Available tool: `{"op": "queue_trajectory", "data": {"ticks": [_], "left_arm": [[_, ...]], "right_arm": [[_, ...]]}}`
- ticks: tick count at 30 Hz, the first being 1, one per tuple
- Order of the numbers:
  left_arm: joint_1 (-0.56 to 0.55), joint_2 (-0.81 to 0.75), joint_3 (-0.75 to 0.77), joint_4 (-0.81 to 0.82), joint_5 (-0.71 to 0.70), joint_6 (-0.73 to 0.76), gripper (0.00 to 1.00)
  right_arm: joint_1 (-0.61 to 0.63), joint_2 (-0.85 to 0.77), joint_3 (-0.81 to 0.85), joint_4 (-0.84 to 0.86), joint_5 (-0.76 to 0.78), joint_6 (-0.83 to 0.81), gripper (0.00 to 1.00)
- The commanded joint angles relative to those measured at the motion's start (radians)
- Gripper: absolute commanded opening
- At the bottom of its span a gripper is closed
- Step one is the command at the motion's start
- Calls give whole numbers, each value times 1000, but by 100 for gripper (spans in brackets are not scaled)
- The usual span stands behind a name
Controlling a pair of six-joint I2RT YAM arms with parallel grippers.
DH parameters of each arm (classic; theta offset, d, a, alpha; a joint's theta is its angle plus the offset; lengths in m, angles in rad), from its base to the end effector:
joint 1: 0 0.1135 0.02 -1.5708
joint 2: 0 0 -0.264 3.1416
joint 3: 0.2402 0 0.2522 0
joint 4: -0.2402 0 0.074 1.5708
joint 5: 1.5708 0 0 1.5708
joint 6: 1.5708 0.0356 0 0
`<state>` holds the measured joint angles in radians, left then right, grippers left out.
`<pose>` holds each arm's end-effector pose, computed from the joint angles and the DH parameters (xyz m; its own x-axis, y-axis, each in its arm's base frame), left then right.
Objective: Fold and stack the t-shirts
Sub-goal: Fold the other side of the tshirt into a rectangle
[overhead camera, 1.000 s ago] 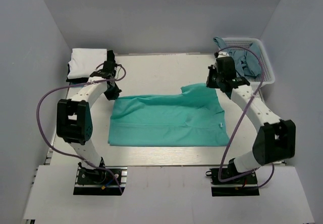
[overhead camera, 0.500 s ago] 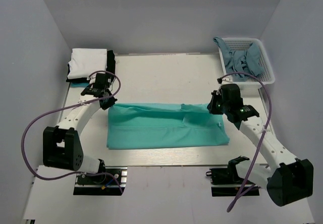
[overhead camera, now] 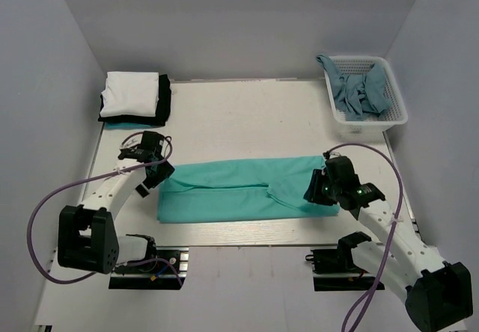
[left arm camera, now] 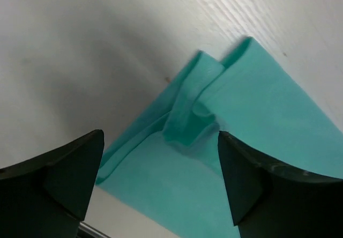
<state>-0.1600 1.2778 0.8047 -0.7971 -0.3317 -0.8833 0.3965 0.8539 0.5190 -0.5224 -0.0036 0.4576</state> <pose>0.2200 -0.0238 0.2052 -0.6413 -0.6367 -0.4283 -0.6936 0.7197 -0.0314 0.1562 0.0655 0.2058 -0.7972 0.1452 -0.5859 -0.0403 0.9557 0.2916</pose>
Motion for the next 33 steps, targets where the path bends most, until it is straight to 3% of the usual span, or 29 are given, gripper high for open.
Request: {"op": "queue_trajectory", "data": {"ticks": [1,3,6,8,9,14,17,24,33], "left_arm": [[-1,-72,77,-209,-98,-117,100],[8,-86,144,-264,-110,-108,100],[-1,-95,229,-231,-52,-57,100],[-1,-83,254,-167,62,32,100],[-1,-51,254,-74,110,64,100],[-22,73,254,71,385,113,100],[-64,133,209,113,428,113,100],[-131,241,157,101,439,113,100],[-122,189,142,-259,128,41,100]], "right_arm": [[19,-109,25,-85,-62,76,51],[16,-134,82,-117,-67,92,90],[13,-80,128,-131,-43,52,90],[16,-9,153,-117,-12,39,90],[12,6,165,-93,-13,35,90],[13,126,171,11,-19,96,90],[13,183,145,71,-39,144,90],[13,266,95,76,-1,182,90],[1,372,92,-47,183,276,90]]}}
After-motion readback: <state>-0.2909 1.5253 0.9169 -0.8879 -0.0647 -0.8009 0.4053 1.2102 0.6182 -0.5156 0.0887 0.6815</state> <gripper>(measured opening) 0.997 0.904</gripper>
